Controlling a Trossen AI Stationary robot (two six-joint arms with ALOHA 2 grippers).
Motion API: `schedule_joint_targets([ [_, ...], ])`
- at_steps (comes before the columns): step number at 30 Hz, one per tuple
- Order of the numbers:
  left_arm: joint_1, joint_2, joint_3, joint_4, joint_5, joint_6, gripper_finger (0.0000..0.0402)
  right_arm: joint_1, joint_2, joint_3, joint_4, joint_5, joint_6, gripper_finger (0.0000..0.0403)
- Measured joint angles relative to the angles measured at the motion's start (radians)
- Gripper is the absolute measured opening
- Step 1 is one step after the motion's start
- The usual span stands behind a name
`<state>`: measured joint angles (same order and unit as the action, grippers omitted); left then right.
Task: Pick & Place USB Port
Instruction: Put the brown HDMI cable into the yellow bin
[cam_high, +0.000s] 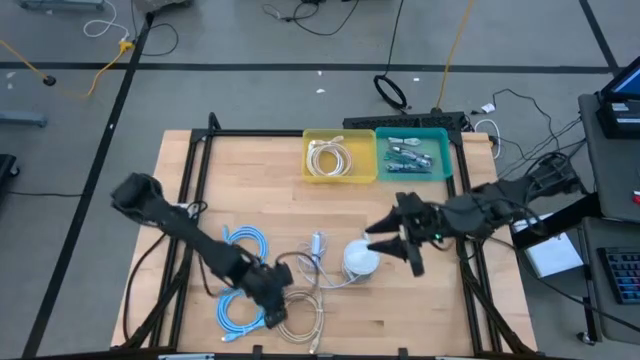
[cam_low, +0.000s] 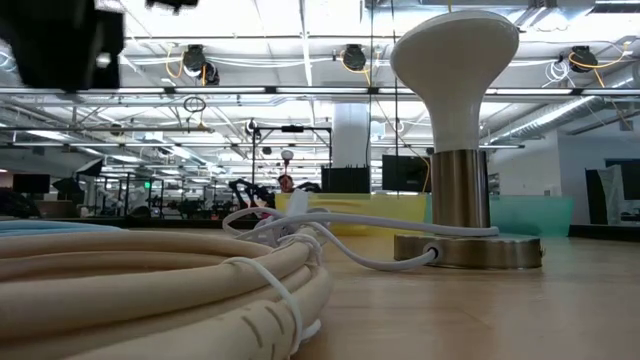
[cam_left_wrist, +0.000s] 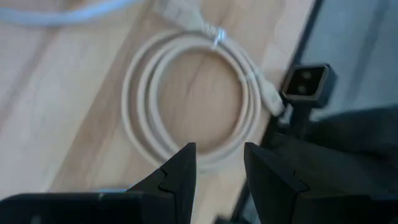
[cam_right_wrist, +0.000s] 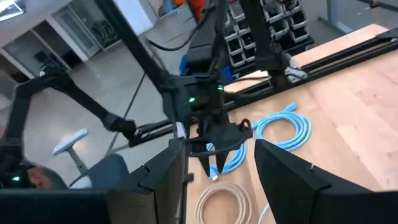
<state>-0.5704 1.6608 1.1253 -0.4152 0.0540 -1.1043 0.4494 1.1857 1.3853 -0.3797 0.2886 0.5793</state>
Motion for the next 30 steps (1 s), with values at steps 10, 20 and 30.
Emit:
schedule_joint_targets([
  [10,-0.032,0.391,0.541,-0.637,-0.143,0.054,0.0136,0.180,-0.004,0.000,-0.064,0.216,-0.011,0.0190],
  [20,-0.026,0.448,0.553,-0.584,-0.112,-0.017,0.0136,0.236,-0.004,0.000,-0.065,0.264,-0.015,0.0190],
  [30,0.012,0.448,0.476,-0.548,-0.111,-0.024,0.0136,0.298,-0.004,0.000,-0.051,0.321,-0.019,0.0190],
])
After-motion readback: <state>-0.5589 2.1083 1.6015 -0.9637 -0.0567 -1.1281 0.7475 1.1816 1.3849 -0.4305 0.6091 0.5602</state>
